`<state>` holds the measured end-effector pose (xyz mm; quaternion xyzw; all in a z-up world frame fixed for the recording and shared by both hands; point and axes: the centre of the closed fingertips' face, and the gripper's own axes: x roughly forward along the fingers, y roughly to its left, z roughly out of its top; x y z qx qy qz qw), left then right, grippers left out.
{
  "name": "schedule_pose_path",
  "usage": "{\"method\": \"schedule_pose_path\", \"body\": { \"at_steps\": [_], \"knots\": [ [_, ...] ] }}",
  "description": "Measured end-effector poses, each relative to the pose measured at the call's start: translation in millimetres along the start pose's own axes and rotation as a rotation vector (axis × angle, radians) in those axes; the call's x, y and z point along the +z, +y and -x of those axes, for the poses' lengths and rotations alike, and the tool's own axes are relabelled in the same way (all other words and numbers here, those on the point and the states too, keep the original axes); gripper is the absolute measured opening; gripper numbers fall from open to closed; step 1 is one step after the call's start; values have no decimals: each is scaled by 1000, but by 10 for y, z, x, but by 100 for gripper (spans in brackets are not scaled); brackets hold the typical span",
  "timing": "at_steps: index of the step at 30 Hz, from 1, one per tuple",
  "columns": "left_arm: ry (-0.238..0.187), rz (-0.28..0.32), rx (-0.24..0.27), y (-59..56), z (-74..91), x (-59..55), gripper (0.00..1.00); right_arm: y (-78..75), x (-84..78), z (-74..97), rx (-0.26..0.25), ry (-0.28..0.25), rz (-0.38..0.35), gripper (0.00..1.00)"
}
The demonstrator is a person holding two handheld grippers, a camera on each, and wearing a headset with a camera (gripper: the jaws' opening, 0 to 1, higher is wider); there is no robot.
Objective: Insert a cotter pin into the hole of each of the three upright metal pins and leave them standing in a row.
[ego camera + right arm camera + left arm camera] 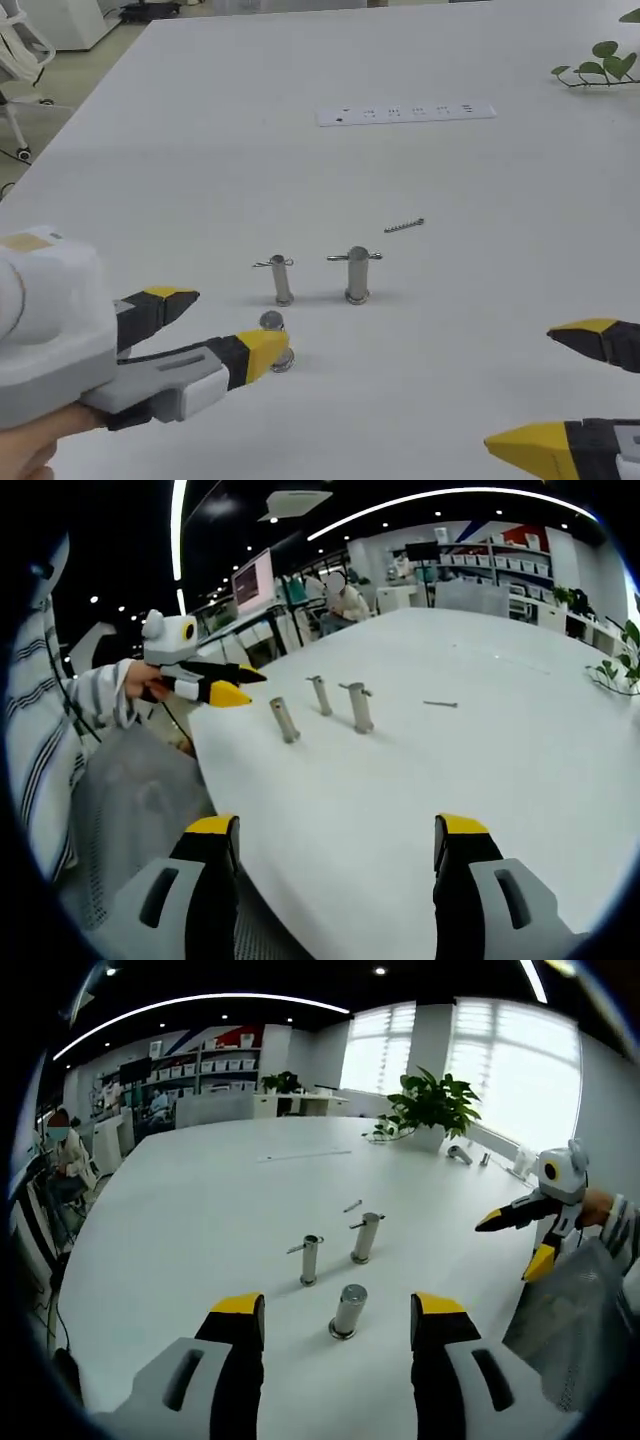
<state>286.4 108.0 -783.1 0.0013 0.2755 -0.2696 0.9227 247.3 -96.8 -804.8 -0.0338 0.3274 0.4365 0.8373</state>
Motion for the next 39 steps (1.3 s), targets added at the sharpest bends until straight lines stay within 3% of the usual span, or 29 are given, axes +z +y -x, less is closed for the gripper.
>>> {"method": "schedule_pose_path", "body": {
  "at_steps": [5,10,15,28,39],
  "knots": [
    [38,-49,-69,-121,62,-53,69,-8,-7,7,1,12,8,81],
    [46,-9,-125,-245,95,-85,81,-56,15,49,-4,27,35,81],
    [41,-16,-154,-319,116,-86,88,-148,50,92,-14,52,73,81],
    [57,3,-147,-294,154,-153,96,-460,205,111,-14,156,210,81],
    [48,39,-124,-268,200,-176,99,-868,442,74,16,277,390,79]
  ]
}}
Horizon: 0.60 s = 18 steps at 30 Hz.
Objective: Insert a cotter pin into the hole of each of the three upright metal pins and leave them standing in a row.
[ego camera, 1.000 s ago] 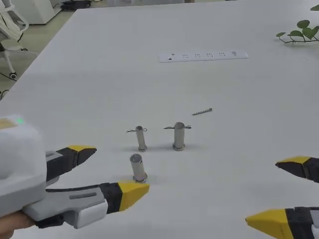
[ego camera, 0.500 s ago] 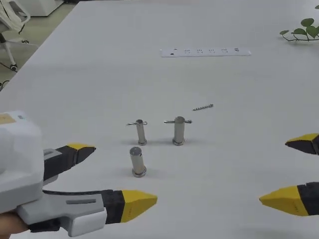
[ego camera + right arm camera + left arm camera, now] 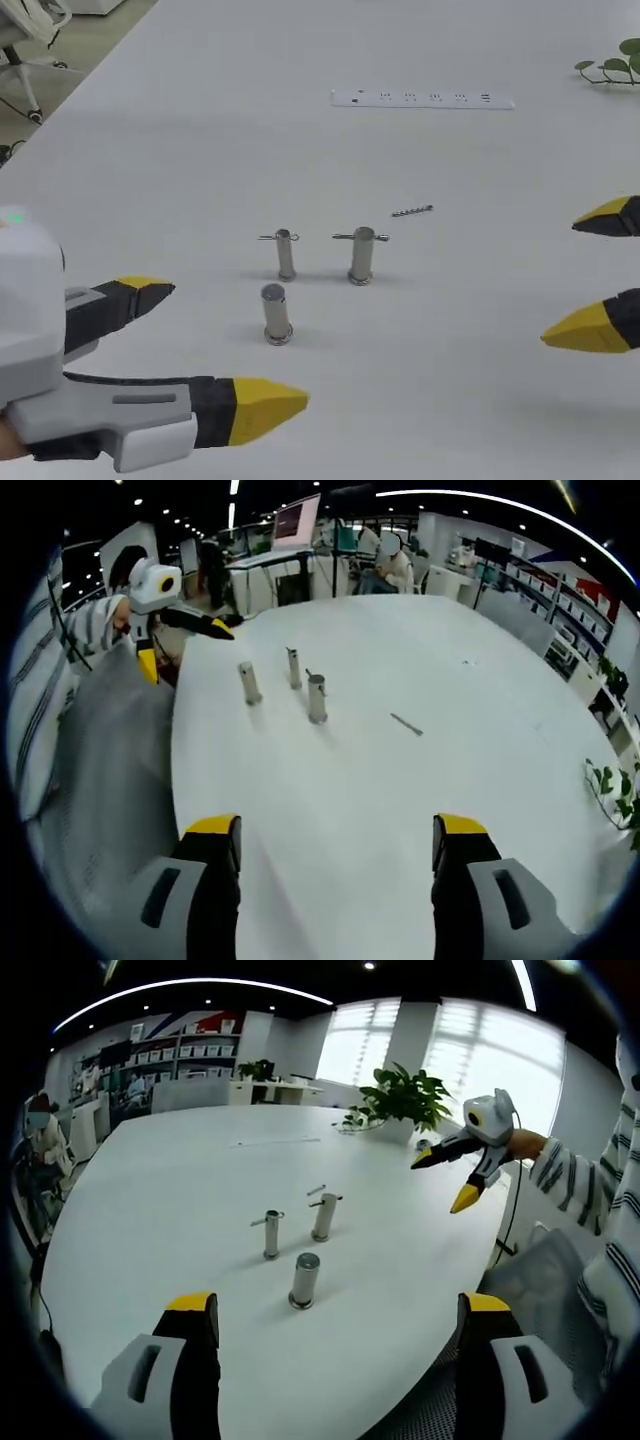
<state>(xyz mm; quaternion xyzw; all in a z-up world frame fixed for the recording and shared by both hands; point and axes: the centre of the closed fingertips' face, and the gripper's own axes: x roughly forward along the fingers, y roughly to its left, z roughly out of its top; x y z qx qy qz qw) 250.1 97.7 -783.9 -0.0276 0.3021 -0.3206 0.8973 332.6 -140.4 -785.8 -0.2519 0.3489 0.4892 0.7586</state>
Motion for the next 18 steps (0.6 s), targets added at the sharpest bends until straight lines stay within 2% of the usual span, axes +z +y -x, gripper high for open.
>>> {"method": "schedule_pose_path", "body": {
  "at_steps": [4,7,12,18],
  "knots": [
    [-9,0,28,57,20,-16,99,-134,47,-5,16,61,83,77],
    [-22,16,37,72,40,-9,99,-179,122,-31,27,74,121,76],
    [-16,29,52,108,83,-60,99,-238,250,-135,62,120,204,75],
    [-15,47,63,144,121,-103,99,-313,367,-269,102,160,270,75]
  ]
}}
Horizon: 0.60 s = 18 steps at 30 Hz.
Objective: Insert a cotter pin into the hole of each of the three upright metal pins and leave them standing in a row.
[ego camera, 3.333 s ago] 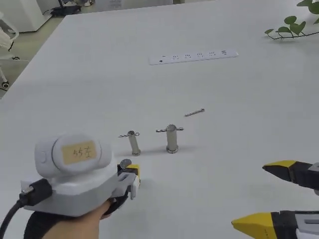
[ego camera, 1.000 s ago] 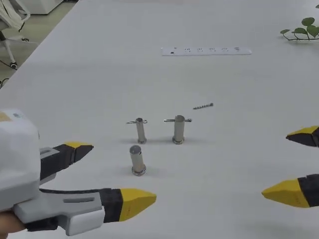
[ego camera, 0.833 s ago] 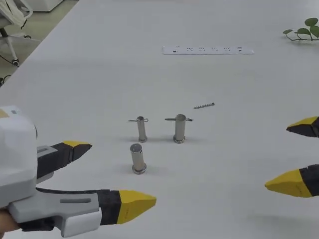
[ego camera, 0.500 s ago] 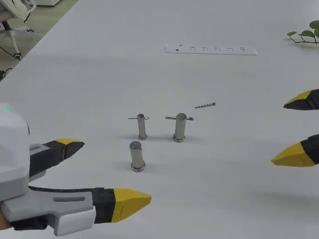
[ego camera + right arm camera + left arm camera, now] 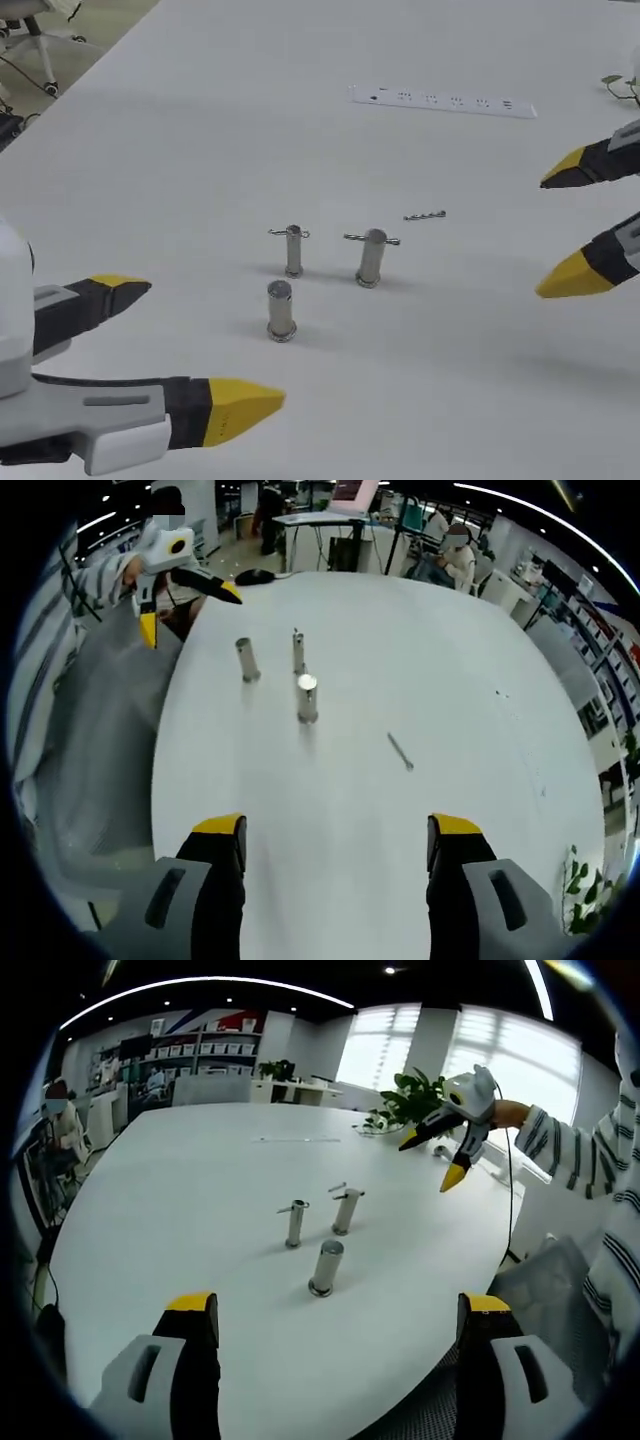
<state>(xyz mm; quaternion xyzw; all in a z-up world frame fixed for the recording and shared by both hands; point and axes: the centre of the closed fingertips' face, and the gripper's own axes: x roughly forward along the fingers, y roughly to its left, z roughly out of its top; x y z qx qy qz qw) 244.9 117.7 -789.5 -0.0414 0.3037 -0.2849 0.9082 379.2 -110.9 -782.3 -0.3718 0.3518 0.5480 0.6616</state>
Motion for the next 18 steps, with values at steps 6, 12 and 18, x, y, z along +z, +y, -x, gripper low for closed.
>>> {"method": "schedule_pose_path", "body": {
  "at_steps": [6,12,18],
  "knots": [
    [9,11,-4,11,3,-21,99,-158,121,-122,29,25,46,74],
    [7,6,9,55,-25,-20,96,-232,213,-298,73,72,115,72],
    [0,16,1,55,-40,21,97,-323,262,-489,121,111,151,70]
  ]
}}
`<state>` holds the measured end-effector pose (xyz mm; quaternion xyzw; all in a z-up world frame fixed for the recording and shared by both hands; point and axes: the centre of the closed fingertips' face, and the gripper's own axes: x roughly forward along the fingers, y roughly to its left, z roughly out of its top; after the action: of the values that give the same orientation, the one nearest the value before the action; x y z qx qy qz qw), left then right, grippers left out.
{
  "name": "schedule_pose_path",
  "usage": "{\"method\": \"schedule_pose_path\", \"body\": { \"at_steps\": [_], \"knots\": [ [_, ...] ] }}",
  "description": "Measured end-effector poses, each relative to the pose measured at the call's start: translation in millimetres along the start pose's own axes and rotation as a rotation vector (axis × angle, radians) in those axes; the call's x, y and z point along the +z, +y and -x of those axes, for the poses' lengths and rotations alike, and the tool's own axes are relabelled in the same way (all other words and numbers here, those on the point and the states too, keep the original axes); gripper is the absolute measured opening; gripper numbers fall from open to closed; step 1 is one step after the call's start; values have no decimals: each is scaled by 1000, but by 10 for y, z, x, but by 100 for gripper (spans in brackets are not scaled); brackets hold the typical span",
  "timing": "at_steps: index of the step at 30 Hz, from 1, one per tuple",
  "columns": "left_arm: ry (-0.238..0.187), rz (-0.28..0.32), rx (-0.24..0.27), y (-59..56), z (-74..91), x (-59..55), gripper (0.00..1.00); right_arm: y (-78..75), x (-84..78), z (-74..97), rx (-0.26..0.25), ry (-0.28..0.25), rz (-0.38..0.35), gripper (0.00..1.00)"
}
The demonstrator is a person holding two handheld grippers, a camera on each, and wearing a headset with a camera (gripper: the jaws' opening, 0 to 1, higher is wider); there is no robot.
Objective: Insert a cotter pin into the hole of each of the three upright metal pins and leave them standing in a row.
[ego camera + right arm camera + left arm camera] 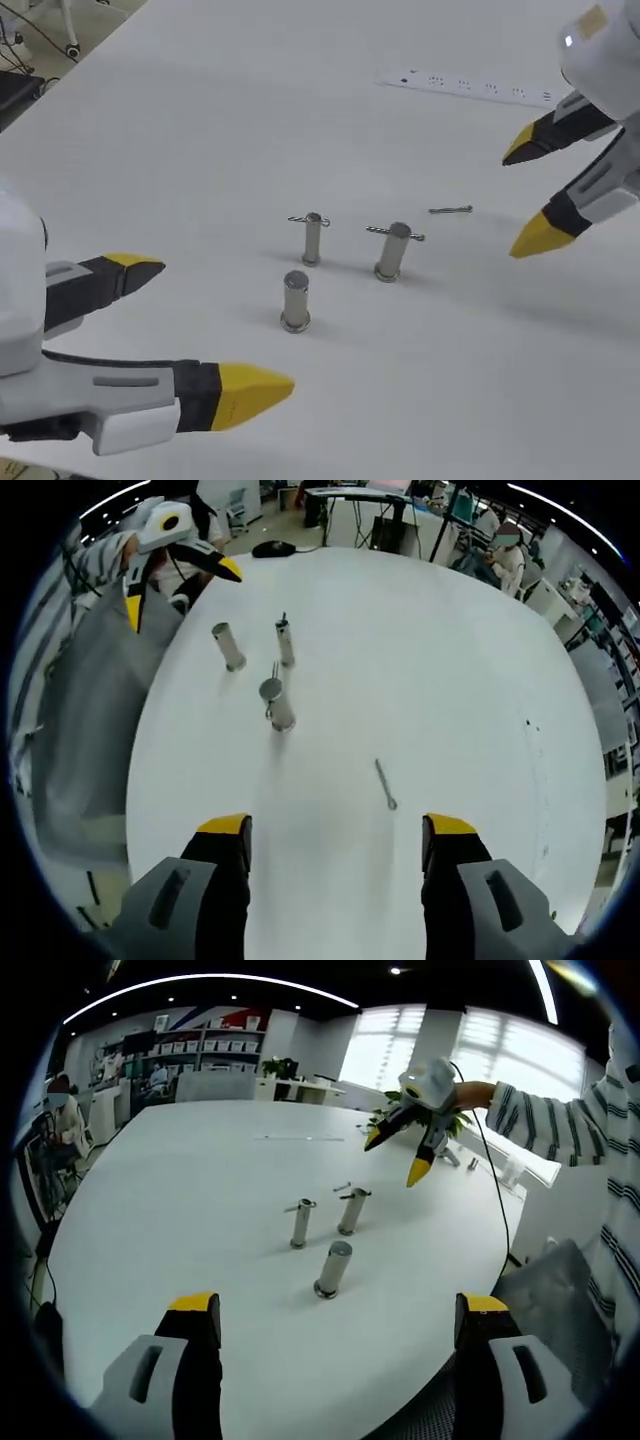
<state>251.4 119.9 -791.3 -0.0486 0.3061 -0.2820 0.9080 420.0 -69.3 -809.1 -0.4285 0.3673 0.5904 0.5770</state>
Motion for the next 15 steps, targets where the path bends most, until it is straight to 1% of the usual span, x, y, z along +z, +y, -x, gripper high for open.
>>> {"method": "schedule_pose_path", "body": {
  "at_steps": [2,6,10,12,15],
  "knots": [
    [-3,4,1,7,-1,18,97,-42,14,-51,10,13,17,70],
    [1,0,8,27,-2,23,97,-110,44,-139,29,27,28,68],
    [8,16,9,40,-1,7,97,-181,41,-228,38,46,42,66],
    [10,21,9,42,-3,-2,97,-237,29,-278,34,58,42,65],
    [14,18,8,40,-5,-14,98,-284,16,-327,39,70,40,62]
  ]
}}
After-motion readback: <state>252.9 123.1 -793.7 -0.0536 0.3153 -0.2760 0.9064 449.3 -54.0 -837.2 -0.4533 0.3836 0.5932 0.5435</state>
